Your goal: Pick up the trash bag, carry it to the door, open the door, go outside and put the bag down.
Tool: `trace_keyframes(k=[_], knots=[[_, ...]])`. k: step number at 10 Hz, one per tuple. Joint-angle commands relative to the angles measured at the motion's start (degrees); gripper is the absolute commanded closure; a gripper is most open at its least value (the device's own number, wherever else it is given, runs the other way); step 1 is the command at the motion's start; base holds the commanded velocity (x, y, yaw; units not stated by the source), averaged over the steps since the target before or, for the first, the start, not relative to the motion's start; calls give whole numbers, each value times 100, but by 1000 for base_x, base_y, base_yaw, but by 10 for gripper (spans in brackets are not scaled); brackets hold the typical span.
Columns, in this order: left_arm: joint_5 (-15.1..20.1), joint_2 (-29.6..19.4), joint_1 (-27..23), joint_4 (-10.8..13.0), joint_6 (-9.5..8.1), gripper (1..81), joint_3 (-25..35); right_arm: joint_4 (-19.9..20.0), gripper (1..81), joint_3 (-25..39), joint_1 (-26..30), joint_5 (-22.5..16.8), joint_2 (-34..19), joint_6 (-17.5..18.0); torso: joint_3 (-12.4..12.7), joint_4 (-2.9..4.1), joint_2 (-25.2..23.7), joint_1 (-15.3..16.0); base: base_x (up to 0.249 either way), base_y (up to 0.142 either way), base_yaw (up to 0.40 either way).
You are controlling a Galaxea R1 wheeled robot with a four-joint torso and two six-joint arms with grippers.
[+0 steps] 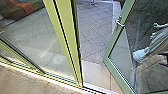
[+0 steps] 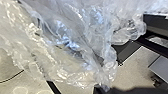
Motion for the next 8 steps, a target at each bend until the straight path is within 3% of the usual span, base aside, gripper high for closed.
trace_keyframes(k=[1,5,8], knots=[[582,-53,148,2,12,811,94,-123,10,249,369,-291,209,1,0,0,-3,0,0,0,0],[617,-62,148,11,20,811,94,-202,10,92,-18,-266,648,1,0,2,-3,0,0,0,0],[617,-53,148,20,20,811,94,-420,10,-128,-982,-178,1015,-78,0,2,-3,0,0,0,0]])
